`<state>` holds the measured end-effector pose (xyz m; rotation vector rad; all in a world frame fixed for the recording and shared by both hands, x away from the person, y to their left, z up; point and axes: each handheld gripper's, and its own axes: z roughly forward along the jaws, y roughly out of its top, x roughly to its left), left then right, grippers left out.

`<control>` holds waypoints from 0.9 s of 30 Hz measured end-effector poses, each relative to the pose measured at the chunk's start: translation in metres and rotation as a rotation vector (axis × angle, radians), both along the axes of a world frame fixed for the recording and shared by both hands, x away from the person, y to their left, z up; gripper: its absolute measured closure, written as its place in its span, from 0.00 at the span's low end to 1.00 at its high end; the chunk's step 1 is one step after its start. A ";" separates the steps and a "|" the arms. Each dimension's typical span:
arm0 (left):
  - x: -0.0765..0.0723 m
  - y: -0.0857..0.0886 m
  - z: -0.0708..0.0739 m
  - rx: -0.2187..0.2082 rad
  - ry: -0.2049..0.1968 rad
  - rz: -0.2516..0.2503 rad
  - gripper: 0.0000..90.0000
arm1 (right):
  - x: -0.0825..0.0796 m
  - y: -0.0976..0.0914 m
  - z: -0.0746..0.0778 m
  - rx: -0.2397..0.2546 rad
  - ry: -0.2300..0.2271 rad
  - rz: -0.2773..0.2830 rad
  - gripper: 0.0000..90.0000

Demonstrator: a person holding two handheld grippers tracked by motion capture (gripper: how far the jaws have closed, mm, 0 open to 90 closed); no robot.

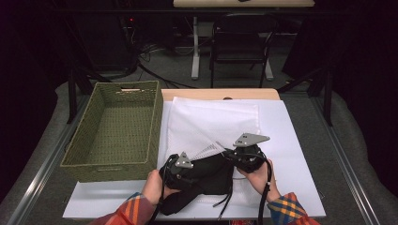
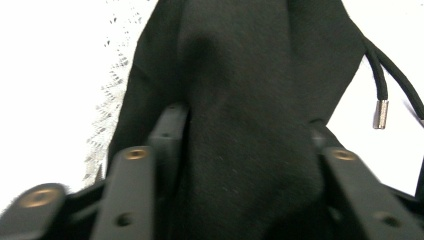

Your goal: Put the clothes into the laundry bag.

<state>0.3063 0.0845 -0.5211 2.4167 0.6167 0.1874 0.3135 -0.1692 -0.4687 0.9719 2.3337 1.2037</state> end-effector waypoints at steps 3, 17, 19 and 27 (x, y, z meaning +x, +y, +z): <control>-0.001 0.000 0.001 -0.010 -0.006 0.016 0.71 | 0.000 0.000 0.001 0.001 -0.002 0.002 0.99; 0.004 -0.012 0.013 -0.078 -0.049 0.232 0.69 | -0.003 -0.001 0.012 0.046 -0.025 -0.002 0.99; 0.007 -0.013 0.004 -0.052 -0.035 0.219 0.65 | -0.002 -0.001 0.006 0.033 -0.006 -0.001 0.99; 0.001 -0.014 0.009 0.018 -0.036 0.145 0.35 | 0.001 -0.004 0.002 0.024 0.016 -0.002 0.99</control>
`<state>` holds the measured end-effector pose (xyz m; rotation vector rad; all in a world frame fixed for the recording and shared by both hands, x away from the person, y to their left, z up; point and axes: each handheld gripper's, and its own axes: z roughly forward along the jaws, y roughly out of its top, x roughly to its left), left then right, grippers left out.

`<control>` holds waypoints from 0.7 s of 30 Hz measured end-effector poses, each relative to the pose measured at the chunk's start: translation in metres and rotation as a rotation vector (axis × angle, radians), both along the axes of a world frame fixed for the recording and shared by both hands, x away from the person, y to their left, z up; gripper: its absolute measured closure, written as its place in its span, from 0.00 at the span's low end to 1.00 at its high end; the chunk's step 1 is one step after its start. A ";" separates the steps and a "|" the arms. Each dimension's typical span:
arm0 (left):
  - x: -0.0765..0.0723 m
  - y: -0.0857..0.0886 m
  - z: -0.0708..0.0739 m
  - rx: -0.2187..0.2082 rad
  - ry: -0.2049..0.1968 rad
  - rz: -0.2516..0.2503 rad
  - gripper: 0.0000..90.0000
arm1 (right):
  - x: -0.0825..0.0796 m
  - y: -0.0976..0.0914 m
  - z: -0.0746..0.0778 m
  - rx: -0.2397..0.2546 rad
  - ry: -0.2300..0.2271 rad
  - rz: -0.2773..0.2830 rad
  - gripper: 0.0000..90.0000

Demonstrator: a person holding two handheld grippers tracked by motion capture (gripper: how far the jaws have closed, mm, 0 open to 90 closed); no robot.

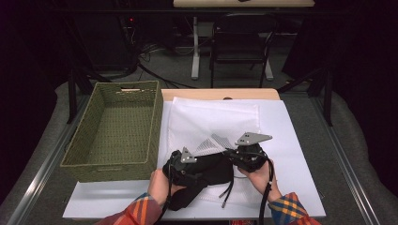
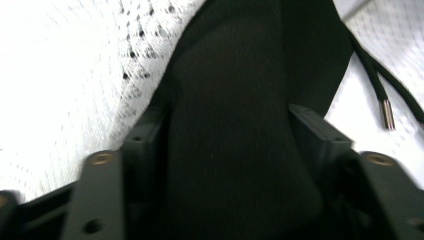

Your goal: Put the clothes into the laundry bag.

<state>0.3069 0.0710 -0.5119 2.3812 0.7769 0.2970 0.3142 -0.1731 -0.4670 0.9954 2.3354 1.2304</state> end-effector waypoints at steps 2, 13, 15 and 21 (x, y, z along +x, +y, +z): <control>-0.003 0.002 0.003 0.008 -0.009 -0.003 0.29 | 0.000 0.000 0.000 -0.002 -0.001 0.001 0.99; -0.019 0.018 0.015 0.002 0.005 -0.078 0.18 | -0.001 0.000 0.001 -0.006 0.001 0.000 0.99; -0.020 0.022 0.014 0.003 0.022 -0.083 0.17 | 0.000 0.000 0.001 -0.001 0.006 -0.003 0.99; -0.015 0.025 -0.003 -0.014 0.072 -0.117 0.18 | 0.000 0.000 0.000 0.000 0.011 0.002 0.99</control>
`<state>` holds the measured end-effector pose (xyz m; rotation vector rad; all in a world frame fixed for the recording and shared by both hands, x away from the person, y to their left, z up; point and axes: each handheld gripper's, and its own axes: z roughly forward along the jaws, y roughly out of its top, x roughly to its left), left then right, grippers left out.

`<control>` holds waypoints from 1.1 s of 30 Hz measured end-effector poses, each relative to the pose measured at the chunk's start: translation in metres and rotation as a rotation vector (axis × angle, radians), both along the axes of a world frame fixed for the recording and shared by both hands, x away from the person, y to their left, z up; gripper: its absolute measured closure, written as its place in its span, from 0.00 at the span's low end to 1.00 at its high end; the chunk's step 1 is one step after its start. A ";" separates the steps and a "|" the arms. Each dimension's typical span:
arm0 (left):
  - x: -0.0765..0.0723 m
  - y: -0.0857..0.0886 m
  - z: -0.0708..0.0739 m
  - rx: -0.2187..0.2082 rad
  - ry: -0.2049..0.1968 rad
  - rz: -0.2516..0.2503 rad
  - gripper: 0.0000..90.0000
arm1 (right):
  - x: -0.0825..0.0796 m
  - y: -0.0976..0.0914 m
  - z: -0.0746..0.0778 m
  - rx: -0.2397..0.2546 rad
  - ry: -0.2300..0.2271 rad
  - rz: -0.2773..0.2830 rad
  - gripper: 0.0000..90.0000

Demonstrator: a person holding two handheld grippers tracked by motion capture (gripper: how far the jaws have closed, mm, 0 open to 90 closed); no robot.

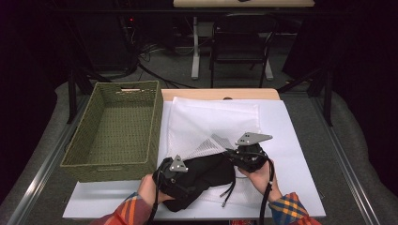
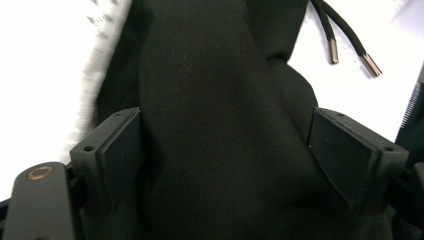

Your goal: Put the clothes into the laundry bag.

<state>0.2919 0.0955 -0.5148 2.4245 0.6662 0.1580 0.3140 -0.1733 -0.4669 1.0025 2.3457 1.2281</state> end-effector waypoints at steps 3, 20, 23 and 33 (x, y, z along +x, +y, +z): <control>0.002 -0.004 -0.007 0.005 -0.009 0.004 0.22 | 0.000 0.001 -0.001 -0.005 0.002 -0.001 0.99; 0.000 -0.002 0.007 -0.153 -0.016 0.162 0.77 | -0.001 0.001 0.004 0.016 -0.019 -0.015 0.99; 0.003 -0.009 0.015 -0.191 -0.036 0.214 0.78 | -0.002 0.003 0.007 0.023 -0.032 -0.010 0.99; 0.003 -0.024 -0.004 -0.025 -0.051 0.119 0.38 | -0.002 0.004 0.001 0.007 -0.005 -0.003 0.99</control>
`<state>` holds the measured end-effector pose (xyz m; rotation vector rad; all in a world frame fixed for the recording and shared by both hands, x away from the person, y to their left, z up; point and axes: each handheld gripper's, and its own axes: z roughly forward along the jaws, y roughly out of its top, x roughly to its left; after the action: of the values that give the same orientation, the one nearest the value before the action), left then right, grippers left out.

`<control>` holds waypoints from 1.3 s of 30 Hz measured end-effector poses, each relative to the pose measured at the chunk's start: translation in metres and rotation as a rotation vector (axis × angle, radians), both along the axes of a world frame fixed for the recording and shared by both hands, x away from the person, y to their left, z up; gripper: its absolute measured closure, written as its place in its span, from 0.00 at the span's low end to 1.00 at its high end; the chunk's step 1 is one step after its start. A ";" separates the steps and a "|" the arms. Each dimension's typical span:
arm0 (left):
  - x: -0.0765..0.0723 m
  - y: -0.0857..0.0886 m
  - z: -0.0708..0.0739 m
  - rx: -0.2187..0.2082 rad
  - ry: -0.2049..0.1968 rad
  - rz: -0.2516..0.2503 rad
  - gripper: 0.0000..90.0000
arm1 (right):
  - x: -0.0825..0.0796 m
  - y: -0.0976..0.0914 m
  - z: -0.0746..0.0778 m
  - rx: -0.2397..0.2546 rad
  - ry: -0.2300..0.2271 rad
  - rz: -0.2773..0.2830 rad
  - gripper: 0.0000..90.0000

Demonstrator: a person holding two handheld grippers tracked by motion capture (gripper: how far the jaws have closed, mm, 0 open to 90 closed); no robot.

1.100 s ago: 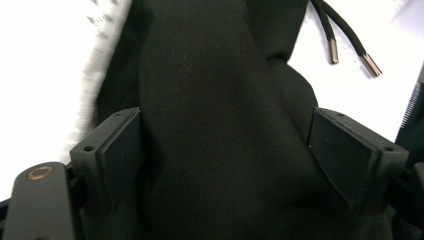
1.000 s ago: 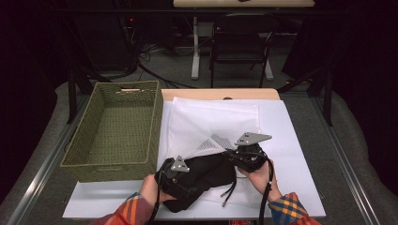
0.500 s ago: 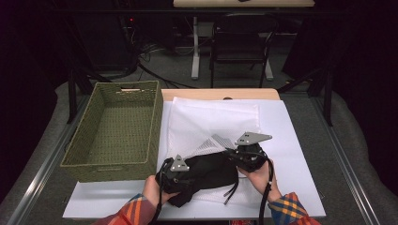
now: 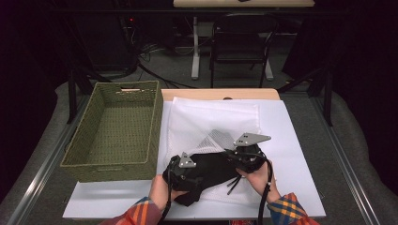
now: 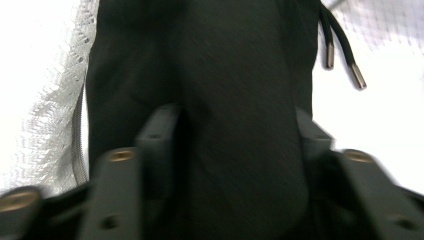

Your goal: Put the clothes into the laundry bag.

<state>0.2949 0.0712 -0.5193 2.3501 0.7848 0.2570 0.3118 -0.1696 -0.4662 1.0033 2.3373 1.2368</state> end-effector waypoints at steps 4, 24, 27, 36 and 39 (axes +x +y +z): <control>-0.004 0.006 0.005 -0.004 -0.011 -0.014 0.25 | 0.000 -0.001 0.000 0.000 -0.004 -0.003 0.99; -0.022 0.029 0.002 0.044 0.044 -0.080 0.10 | 0.001 -0.006 -0.001 -0.009 -0.009 -0.011 0.99; -0.021 0.030 0.000 0.046 0.054 -0.080 0.09 | 0.002 -0.006 -0.001 -0.009 -0.008 -0.011 0.99; -0.020 0.028 -0.006 0.047 0.076 -0.084 0.11 | 0.003 -0.006 -0.002 -0.018 -0.004 -0.010 0.99; -0.020 0.027 -0.008 0.048 0.076 -0.087 0.17 | 0.002 -0.005 -0.003 -0.017 -0.001 -0.010 0.99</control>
<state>0.2750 0.0980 -0.5277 2.4445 0.7178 0.1514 0.3139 -0.1745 -0.4687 1.0075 2.3349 1.2112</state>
